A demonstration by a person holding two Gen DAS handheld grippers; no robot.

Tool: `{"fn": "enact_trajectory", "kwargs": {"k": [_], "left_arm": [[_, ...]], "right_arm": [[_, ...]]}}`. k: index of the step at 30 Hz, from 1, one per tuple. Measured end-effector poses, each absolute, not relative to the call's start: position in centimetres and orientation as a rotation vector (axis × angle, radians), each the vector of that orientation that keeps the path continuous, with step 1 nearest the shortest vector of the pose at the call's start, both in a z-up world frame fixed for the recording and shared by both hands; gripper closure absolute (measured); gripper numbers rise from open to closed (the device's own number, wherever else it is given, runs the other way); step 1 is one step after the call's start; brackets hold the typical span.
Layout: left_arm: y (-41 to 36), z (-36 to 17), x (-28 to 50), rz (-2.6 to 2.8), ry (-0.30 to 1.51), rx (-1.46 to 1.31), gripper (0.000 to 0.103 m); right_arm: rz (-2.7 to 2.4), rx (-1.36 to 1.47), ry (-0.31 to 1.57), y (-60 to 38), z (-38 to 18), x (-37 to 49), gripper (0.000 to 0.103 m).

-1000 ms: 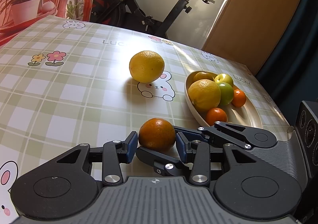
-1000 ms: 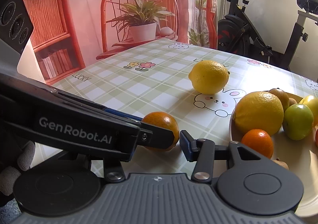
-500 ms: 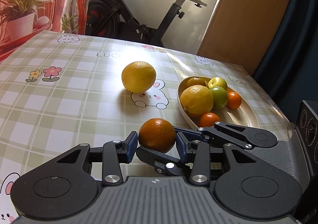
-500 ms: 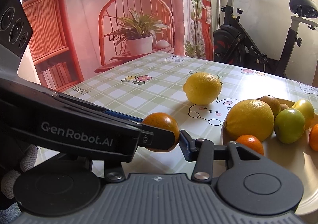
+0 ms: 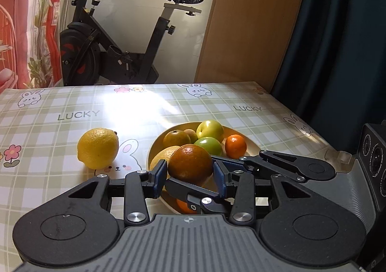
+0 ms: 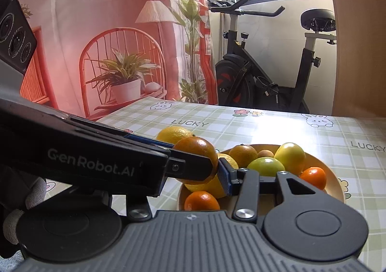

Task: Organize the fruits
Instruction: 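Lower the dark orange onto the plate and open the left tool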

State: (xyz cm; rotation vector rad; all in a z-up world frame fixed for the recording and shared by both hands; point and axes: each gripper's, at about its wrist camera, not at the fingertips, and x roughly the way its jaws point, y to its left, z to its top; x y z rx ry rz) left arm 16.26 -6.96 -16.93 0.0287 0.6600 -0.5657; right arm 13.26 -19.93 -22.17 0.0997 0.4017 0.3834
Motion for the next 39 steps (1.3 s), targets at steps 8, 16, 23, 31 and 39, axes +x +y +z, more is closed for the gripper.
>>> {"fn": "enact_trajectory", "kwargs": {"k": [8, 16, 23, 31, 39], "left_arm": [[-11.1, -18.6, 17.5, -0.616, 0.706, 0.083, 0.059], [-11.6, -19.6, 17.8, -0.602, 0.735, 0.114, 0.059], [-12.1, -19.7, 18.0, -0.593, 0.732, 0.132, 0.059], [-12.2, -19.6, 18.0, -0.589, 0.736, 0.133, 0.059], [-11.4, -18.9, 17.9, -0.593, 0.726, 0.096, 0.059]], "right_arm": [[0.288, 0.172, 0.427, -23.4, -24.2, 13.4, 0.056], [0.274, 0.188, 0.465, -23.6, -25.1, 13.9, 0.056], [0.262, 0.188, 0.48, -23.6, -25.2, 14.1, 0.056], [0.262, 0.189, 0.483, -23.5, -25.2, 14.1, 0.055], [0.266, 0.191, 0.481, -23.5, -25.2, 14.2, 0.055]]}}
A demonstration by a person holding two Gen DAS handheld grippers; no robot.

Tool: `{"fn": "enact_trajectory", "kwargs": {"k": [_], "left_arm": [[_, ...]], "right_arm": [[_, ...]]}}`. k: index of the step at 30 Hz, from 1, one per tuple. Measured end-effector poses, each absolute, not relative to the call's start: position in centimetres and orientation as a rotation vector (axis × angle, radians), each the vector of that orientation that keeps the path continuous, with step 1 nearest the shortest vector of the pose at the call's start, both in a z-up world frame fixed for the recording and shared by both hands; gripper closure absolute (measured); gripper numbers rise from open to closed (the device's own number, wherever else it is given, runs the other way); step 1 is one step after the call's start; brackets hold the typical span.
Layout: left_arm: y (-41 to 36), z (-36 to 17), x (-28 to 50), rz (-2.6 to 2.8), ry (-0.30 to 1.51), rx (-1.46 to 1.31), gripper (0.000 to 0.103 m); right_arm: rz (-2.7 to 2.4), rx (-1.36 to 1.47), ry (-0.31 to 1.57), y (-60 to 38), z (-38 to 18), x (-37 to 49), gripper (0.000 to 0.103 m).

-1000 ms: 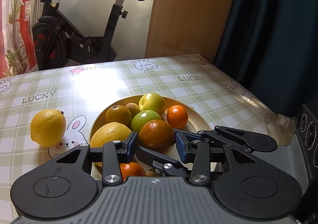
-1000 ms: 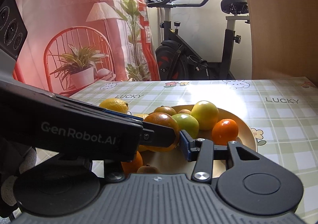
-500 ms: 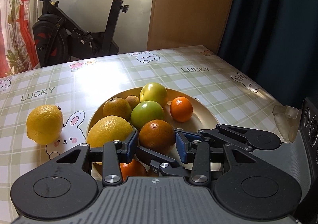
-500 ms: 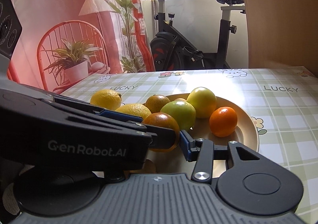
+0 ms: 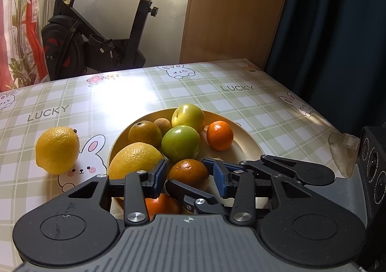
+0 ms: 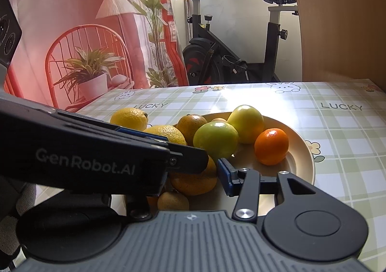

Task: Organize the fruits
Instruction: 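Lower the dark orange onto the plate and open the left tool, then move the open left tool to the yellow lemon on the cloth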

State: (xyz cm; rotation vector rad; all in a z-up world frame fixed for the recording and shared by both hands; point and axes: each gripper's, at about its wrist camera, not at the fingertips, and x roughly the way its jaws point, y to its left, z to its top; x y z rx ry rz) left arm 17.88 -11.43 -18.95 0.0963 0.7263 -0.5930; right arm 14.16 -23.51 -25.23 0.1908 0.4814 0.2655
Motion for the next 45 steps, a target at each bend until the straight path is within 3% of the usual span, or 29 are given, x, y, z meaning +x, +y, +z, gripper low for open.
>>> {"fn": "enact_trajectory", "kwargs": {"k": [12, 16, 19, 23, 28, 39, 45], "left_arm": [[-4.4, -15.6, 19.0, -0.516, 0.666, -0.064, 0.058], [-1.1, -14.6, 19.8, -0.448, 0.642, -0.079, 0.057], [1.5, -13.9, 20.8, -0.4, 0.626, -0.094, 0.056], [3.7, -13.0, 21.8, -0.374, 0.624, -0.136, 0.053], [4.4, -12.3, 23.4, -0.376, 0.606, -0.135, 0.037], [3.6, -16.8, 25.9, -0.459, 0.706, -0.175, 0.035], [4.6, -20.1, 27.2, -0.473, 0.769, -0.305, 0.036]], "right_arm": [[0.263, 0.178, 0.444, -23.5, -24.8, 12.6, 0.049], [0.26, 0.204, 0.451, -23.6, -24.2, 12.8, 0.038], [0.266, 0.191, 0.45, -23.2, -23.3, 13.2, 0.037], [0.317, 0.124, 0.447, -21.6, -21.5, 14.5, 0.037], [0.351, 0.061, 0.456, -18.4, -20.1, 16.8, 0.033], [0.368, -0.053, 0.599, -11.7, -22.1, 22.8, 0.032], [0.347, -0.097, 0.631, -10.3, -23.1, 24.4, 0.027]]}}
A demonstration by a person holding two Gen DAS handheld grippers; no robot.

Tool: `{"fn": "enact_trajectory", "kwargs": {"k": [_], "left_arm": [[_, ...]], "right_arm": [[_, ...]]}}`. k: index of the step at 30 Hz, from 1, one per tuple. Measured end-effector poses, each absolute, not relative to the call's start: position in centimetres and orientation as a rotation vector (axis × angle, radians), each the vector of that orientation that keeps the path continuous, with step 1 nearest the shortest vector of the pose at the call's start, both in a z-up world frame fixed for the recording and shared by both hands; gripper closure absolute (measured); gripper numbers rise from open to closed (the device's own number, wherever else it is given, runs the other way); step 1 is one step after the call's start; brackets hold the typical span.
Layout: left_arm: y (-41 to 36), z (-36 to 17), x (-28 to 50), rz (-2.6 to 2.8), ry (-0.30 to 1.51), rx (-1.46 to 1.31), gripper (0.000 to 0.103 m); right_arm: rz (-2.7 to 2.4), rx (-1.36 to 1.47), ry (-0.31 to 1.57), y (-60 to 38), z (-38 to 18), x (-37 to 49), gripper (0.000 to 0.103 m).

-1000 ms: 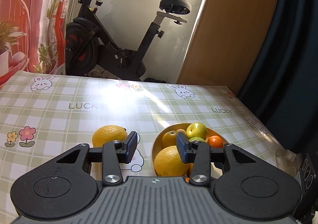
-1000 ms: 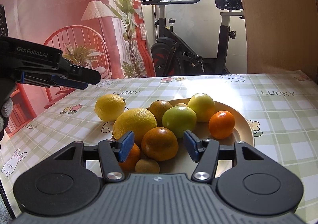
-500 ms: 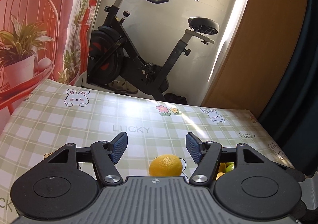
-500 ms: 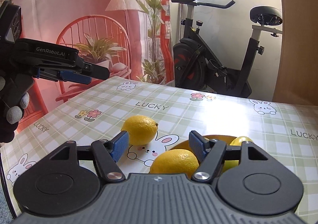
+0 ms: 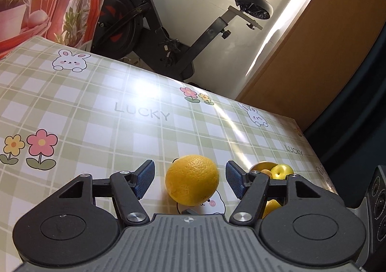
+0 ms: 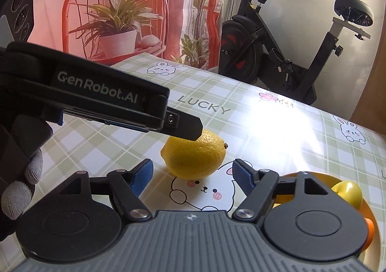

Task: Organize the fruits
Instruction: 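Move the open left tool to the yellow lemon on the cloth, then close the left tool around the yellow lemon, then lift and carry the lemon over the gold plate with the left tool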

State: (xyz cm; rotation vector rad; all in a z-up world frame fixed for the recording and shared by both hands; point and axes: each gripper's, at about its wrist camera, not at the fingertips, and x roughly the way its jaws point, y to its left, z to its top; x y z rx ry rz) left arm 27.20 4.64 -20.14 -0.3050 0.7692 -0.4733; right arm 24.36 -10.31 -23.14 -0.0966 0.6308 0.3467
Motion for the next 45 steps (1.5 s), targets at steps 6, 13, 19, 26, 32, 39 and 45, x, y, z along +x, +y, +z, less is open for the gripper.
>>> {"fn": "enact_trajectory", "kwargs": {"k": [6, 13, 19, 26, 32, 39, 45], "left_arm": [[4.8, -21.2, 28.2, -0.49, 0.787, -0.341, 0.036], [4.3, -22.3, 28.7, -0.509, 0.803, -0.339, 0.036], [3.7, -22.4, 28.7, -0.521, 0.818, -0.323, 0.045], [3.6, -22.0, 27.5, -0.5, 0.804, -0.279, 0.05], [3.4, -21.3, 26.0, -0.495, 0.791, -0.225, 0.052], [3.9, -21.2, 25.9, -0.482, 0.802, -0.235, 0.052], [4.6, -20.2, 27.3, -0.48, 0.774, -0.281, 0.041]], "right_arm": [[0.324, -0.091, 0.649, -9.7, -23.6, 25.6, 0.026], [0.314, -0.08, 0.669, -9.5, -23.7, 26.3, 0.028], [0.303, -0.052, 0.678, -9.7, -23.9, 26.2, 0.041], [0.313, 0.01, 0.66, -10.5, -23.6, 24.8, 0.048], [0.323, -0.008, 0.623, -10.2, -23.1, 23.4, 0.063], [0.335, -0.008, 0.636, -10.2, -23.2, 23.2, 0.055], [0.331, -0.017, 0.64, -10.1, -23.0, 24.2, 0.035]]}}
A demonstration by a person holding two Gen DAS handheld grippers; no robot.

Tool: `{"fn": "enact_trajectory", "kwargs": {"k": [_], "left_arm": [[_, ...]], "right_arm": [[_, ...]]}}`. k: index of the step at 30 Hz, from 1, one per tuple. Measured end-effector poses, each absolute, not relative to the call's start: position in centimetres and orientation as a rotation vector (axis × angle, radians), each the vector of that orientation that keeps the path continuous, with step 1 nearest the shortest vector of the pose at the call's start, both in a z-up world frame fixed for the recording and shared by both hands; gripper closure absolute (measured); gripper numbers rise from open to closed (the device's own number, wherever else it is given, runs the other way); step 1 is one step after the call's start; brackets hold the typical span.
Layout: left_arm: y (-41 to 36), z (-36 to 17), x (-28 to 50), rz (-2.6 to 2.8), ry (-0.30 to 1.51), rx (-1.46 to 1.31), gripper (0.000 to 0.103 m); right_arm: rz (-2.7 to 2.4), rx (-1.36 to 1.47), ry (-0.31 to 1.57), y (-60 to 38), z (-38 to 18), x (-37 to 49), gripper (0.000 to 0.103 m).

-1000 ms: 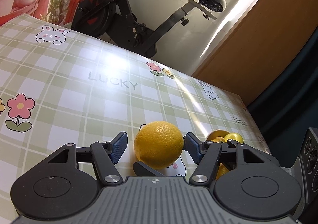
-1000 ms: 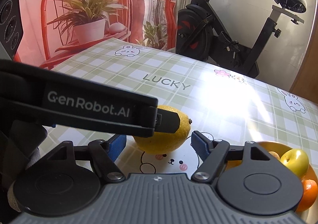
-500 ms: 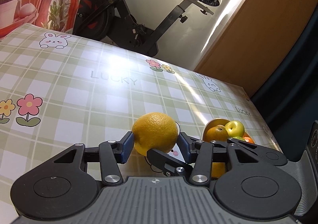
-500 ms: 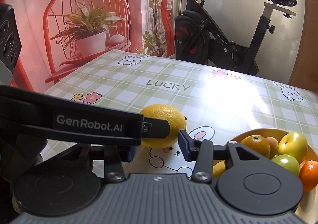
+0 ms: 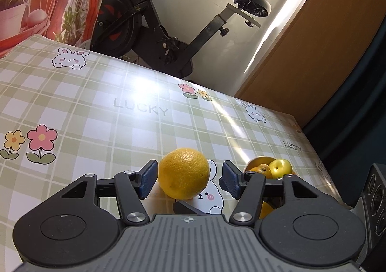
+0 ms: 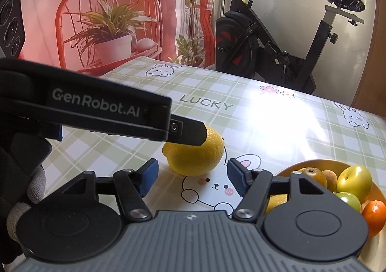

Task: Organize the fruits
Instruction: 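Lift and carry the lemon over the gold plate with the left tool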

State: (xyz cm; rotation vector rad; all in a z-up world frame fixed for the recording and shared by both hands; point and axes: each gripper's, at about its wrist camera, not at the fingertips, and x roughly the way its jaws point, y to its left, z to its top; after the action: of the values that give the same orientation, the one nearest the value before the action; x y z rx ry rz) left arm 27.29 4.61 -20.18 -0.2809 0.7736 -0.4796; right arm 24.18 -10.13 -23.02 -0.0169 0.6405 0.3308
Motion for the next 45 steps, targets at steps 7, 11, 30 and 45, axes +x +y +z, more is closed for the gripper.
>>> {"fn": "enact_trajectory", "kwargs": {"k": [7, 11, 30, 45], "left_arm": [[4.3, -21.8, 29.9, -0.508, 0.837, -0.313, 0.041], [4.2, -22.4, 29.7, -0.518, 0.829, -0.3, 0.045], [0.9, -17.5, 23.6, -0.53, 0.73, -0.104, 0.045], [-8.9, -15.3, 19.5, -0.656, 0.716, 0.039, 0.045]], "right_arm": [[0.321, -0.017, 0.664, -9.7, -23.4, 25.6, 0.031], [0.316, -0.001, 0.679, -9.8, -23.9, 26.1, 0.031], [0.355, 0.126, 0.539, -13.6, -21.4, 20.2, 0.041], [0.244, 0.143, 0.44, -22.6, -21.1, 14.4, 0.041]]}}
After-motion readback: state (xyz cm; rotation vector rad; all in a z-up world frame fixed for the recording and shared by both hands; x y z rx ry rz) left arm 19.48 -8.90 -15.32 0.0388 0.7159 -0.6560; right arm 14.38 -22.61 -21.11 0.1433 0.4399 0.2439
